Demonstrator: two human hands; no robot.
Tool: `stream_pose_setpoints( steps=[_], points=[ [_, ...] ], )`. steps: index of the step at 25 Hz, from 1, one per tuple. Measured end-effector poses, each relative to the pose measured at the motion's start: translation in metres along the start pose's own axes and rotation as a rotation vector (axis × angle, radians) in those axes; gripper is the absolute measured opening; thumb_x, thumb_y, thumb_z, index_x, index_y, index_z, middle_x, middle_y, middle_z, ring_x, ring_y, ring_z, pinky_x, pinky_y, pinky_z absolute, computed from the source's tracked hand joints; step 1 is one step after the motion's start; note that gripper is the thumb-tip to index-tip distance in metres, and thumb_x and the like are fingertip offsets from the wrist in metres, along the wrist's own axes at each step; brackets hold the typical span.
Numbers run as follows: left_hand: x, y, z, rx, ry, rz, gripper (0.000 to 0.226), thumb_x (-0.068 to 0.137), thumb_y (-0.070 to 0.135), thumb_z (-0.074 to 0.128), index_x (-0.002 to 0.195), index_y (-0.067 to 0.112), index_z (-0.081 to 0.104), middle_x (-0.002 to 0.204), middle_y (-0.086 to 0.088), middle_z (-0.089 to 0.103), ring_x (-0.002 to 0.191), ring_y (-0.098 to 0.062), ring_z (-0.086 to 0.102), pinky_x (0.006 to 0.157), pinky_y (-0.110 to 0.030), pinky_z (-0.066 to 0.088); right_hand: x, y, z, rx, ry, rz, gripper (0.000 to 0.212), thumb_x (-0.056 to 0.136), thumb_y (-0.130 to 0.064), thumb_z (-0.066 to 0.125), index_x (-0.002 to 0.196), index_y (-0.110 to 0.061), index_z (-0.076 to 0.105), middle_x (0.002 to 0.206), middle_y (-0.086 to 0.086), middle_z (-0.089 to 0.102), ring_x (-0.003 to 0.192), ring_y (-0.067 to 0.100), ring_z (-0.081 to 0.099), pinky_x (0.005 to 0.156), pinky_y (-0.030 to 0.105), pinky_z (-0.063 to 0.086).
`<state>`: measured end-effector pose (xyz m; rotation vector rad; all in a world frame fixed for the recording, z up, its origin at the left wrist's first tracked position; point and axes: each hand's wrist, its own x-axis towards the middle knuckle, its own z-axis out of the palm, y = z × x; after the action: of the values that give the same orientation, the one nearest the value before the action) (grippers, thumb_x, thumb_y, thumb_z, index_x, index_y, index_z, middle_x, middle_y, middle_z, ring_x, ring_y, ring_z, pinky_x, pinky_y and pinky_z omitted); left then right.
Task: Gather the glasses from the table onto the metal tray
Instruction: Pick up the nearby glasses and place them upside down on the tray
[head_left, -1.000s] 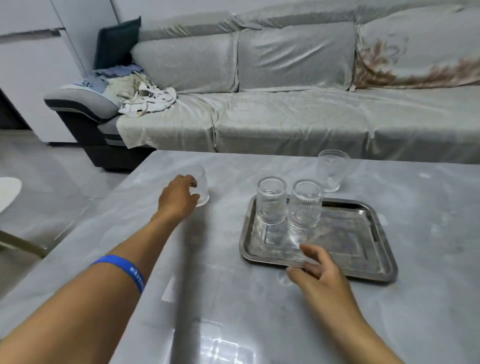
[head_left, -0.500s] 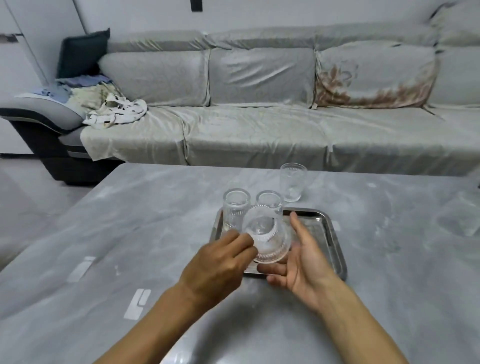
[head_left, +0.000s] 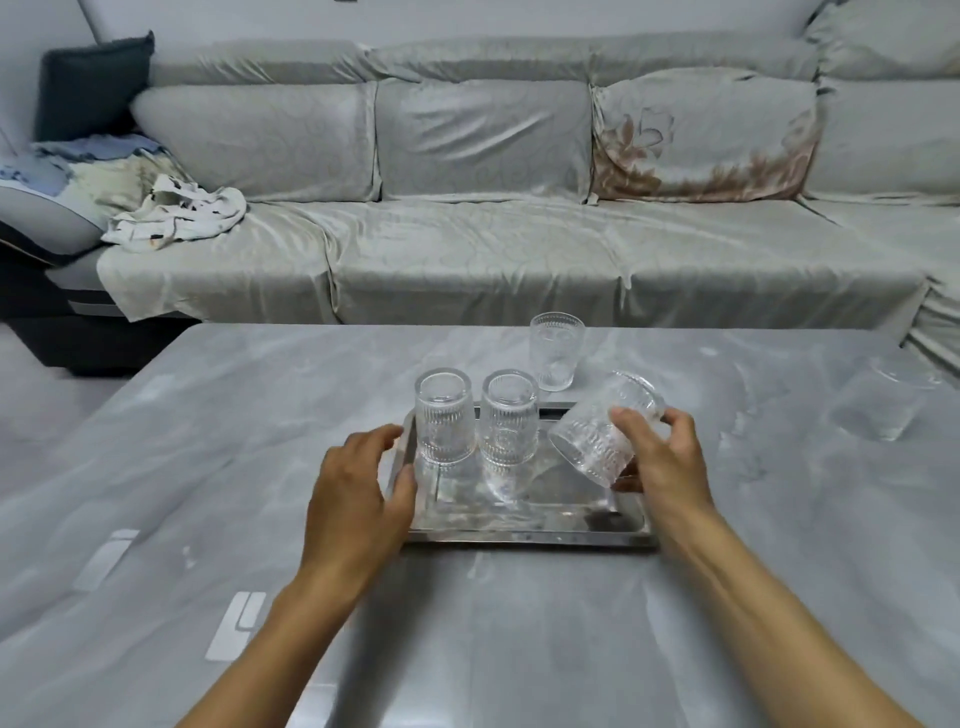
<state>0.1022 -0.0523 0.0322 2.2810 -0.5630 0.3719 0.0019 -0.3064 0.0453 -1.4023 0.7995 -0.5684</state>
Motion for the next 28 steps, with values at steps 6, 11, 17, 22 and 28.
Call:
stream_pose_setpoints(
  steps=[6, 11, 17, 22, 28],
  points=[
    [0.004, -0.026, 0.033, 0.016, -0.261, -0.315, 0.021, 0.08, 0.018, 0.058, 0.099, 0.015, 0.065, 0.098, -0.002, 0.056, 0.089, -0.026, 0.059, 0.064, -0.03, 0.04, 0.034, 0.023, 0.019, -0.583, 0.161, -0.34, 0.068, 0.06, -0.056, 0.068, 0.115, -0.031, 0.038, 0.072, -0.001, 0.069, 0.068, 0.028, 0.065, 0.06, 0.037, 0.044],
    [0.008, -0.034, 0.036, -0.027, -0.32, -0.401, 0.02, 0.072, 0.003, 0.055, 0.09, 0.008, 0.063, 0.093, -0.006, 0.059, 0.082, -0.027, 0.059, 0.071, -0.04, 0.051, 0.041, 0.046, 0.028, -0.72, 0.033, -0.513, 0.086, 0.068, -0.04, 0.076, 0.137, -0.033, 0.025, 0.121, 0.009, 0.066, 0.086, 0.033, 0.067, 0.072, 0.038, 0.052],
    [0.007, -0.037, 0.038, -0.044, -0.293, -0.369, 0.016, 0.075, 0.005, 0.058, 0.09, 0.008, 0.063, 0.091, -0.005, 0.059, 0.082, -0.027, 0.06, 0.075, -0.043, 0.052, 0.047, 0.052, 0.03, -0.708, 0.003, -0.416, 0.101, 0.07, -0.037, 0.08, 0.147, -0.03, 0.016, 0.143, 0.01, 0.052, 0.114, 0.033, 0.06, 0.092, 0.038, 0.048],
    [0.012, -0.043, 0.037, -0.162, -0.247, -0.389, 0.014, 0.083, 0.016, 0.056, 0.084, 0.022, 0.069, 0.087, 0.002, 0.069, 0.082, -0.022, 0.065, 0.072, -0.039, 0.053, 0.037, 0.035, 0.015, -0.601, 0.005, -0.523, 0.076, 0.078, -0.017, 0.069, 0.142, -0.027, 0.03, 0.135, -0.002, 0.055, 0.101, 0.023, 0.062, 0.083, 0.038, 0.052],
    [0.035, -0.084, 0.03, 0.093, -0.152, -0.202, 0.024, 0.09, 0.009, 0.059, 0.11, 0.014, 0.072, 0.129, -0.01, 0.064, 0.122, -0.031, 0.053, 0.104, -0.041, 0.038, 0.095, -0.055, 0.02, -1.144, -0.199, -0.757, 0.04, 0.083, -0.018, 0.056, 0.121, -0.028, 0.054, 0.122, -0.003, 0.066, 0.101, 0.021, 0.061, 0.076, 0.036, 0.048]
  ],
)
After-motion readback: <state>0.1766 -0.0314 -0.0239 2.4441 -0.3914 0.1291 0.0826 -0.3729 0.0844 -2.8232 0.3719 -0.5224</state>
